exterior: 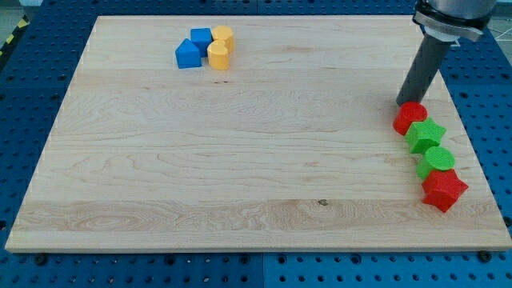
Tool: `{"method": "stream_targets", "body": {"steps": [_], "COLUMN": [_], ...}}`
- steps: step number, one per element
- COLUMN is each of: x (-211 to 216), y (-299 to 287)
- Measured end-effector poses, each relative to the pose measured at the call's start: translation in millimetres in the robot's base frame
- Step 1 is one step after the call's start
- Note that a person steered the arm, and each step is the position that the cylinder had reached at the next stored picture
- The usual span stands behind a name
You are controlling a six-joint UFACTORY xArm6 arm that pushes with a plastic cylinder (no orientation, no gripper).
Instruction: Push the red circle along with the green star a bit right
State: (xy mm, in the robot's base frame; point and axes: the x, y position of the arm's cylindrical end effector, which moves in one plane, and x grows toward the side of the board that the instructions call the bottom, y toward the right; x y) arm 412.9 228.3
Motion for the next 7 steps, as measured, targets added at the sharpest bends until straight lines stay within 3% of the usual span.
{"method": "stream_targets", "body": {"steps": [3, 5, 7], "x": [7, -59, -40], "y": [15, 13, -42]}}
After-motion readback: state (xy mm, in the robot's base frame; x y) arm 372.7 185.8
